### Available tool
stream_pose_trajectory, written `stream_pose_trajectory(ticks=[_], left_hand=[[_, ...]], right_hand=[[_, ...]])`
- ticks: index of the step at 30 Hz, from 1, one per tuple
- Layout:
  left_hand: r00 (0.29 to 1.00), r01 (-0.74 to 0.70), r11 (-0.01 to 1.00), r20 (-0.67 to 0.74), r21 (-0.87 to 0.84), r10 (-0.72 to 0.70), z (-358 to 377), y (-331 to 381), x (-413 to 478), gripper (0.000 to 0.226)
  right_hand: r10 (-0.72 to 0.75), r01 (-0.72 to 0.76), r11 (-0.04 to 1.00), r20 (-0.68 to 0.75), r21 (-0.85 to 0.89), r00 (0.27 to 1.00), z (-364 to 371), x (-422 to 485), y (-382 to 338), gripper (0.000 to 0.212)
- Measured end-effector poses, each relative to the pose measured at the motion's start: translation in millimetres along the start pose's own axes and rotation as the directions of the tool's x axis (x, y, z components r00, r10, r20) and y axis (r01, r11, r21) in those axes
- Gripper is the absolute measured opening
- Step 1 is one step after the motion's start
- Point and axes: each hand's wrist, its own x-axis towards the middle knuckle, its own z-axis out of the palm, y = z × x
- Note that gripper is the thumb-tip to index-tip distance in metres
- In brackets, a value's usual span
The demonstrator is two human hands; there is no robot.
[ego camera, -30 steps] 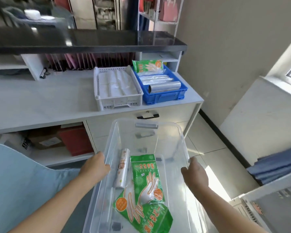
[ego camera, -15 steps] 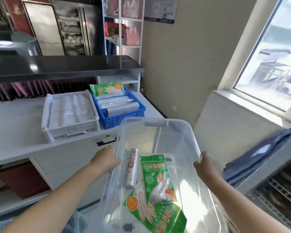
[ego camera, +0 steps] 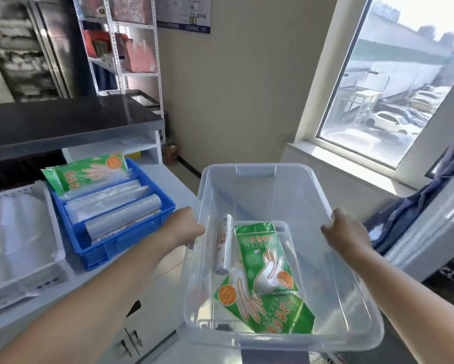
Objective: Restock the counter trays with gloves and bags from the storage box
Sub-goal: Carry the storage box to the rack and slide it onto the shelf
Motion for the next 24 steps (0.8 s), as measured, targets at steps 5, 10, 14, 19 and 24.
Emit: stream_pose_trajectory(ticks=[5, 10, 14, 19, 24], left_hand=[[0.998, -0.011, 1.0, -0.055, -0.016, 0.01, 11.3, 21.8, 80.2, 0.021], [0.998, 0.008, 0.997, -0.055, -0.076, -0.012, 30.8, 45.1, 156.6, 0.031], [0.996, 0.073, 0.993, -0.049, -0.097, -0.078, 42.5, 68.3, 220.8, 0.038], [0.98, 0.175, 0.97, -0.069, -0.169, -0.189, 51.5, 79.5, 291.1, 0.038], [0.944, 0.3, 0.944, -0.098, -0.14, -0.315, 47.1, 72.2, 347.8, 0.028]], right_hand=[[-0.003, 0.003, 1.0, -0.019, 0.017, 1.0, 14.3, 78.2, -1.7, 0.009], [-0.024, 0.024, 0.999, 0.006, 0.034, 1.0, 42.7, 170.7, 4.8, 0.012], [-0.059, 0.057, 0.998, 0.04, 0.04, 0.997, 64.0, 251.6, 2.3, 0.011], [-0.126, 0.118, 0.99, 0.112, 0.072, 0.986, 95.3, 345.5, -15.9, 0.009], [-0.208, 0.191, 0.976, 0.174, 0.107, 0.963, 143.9, 425.0, -52.1, 0.02]])
